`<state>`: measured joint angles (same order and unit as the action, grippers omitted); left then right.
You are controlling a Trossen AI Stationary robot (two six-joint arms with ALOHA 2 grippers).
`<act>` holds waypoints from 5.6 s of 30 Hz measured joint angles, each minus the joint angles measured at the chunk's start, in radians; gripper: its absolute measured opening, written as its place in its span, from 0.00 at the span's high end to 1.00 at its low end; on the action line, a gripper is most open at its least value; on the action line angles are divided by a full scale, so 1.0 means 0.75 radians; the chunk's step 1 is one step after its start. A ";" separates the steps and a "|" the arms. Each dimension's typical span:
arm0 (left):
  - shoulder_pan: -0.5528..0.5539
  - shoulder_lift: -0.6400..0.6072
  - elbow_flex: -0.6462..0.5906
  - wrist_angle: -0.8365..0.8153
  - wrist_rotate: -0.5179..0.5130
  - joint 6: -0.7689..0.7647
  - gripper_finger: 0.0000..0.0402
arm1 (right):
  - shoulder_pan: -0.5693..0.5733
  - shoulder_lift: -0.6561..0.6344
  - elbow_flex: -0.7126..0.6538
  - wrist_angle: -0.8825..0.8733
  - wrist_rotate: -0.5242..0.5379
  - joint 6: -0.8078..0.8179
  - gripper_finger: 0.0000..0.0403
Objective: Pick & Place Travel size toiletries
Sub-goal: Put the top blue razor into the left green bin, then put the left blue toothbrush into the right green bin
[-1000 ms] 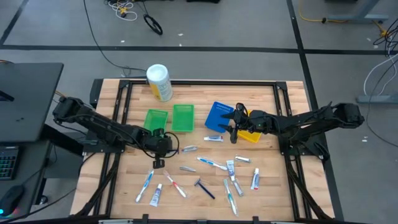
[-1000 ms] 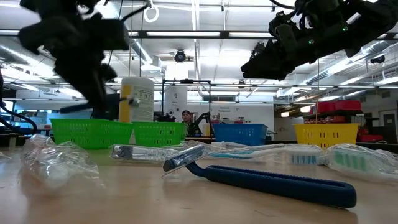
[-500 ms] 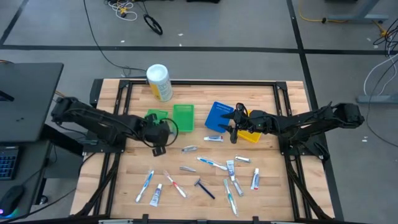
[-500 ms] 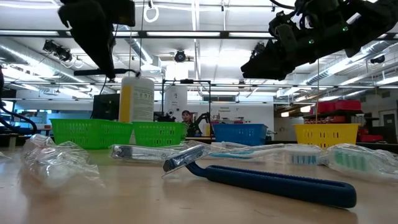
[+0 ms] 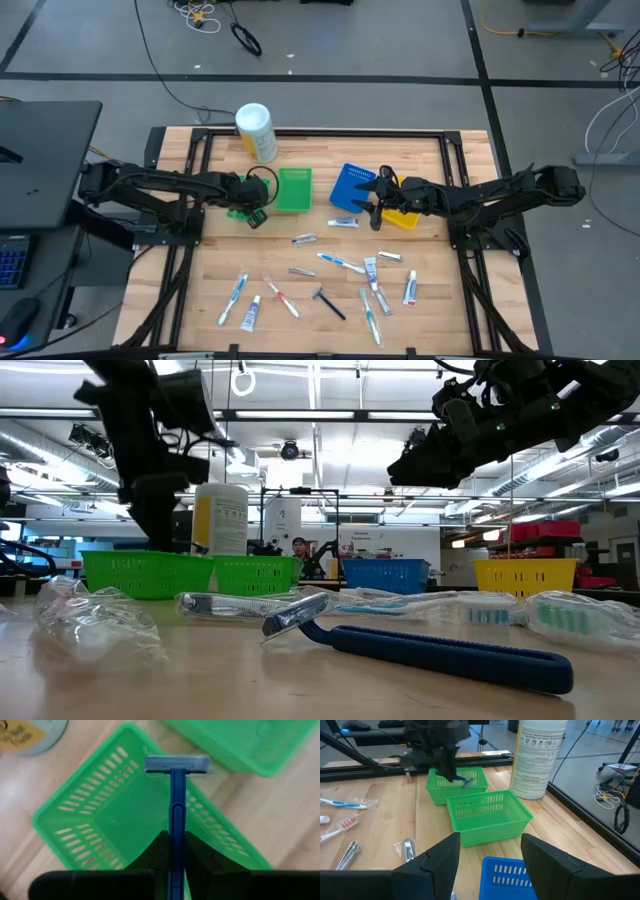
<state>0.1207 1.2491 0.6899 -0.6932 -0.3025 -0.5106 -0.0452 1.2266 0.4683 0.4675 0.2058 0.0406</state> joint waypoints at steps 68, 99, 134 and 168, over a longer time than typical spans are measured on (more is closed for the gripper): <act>-0.016 -0.240 -0.049 0.252 -0.031 0.140 0.70 | -0.001 -0.001 0.000 0.050 0.037 -0.073 0.45; -0.693 -0.361 -0.042 0.261 -0.162 -0.094 0.72 | 0.150 0.593 0.559 -0.205 -0.207 -0.026 0.45; -1.155 0.344 0.174 0.051 0.440 -1.677 0.72 | 0.136 0.600 0.559 -0.227 -0.207 -0.156 0.45; -1.146 0.491 0.195 -0.015 0.172 -1.639 0.94 | 0.118 0.600 0.559 -0.195 -0.207 -0.156 0.45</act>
<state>-0.7385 1.6174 0.8360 -0.7048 -0.1733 -1.7396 0.0433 1.6768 0.8875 0.3210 0.0504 -0.0765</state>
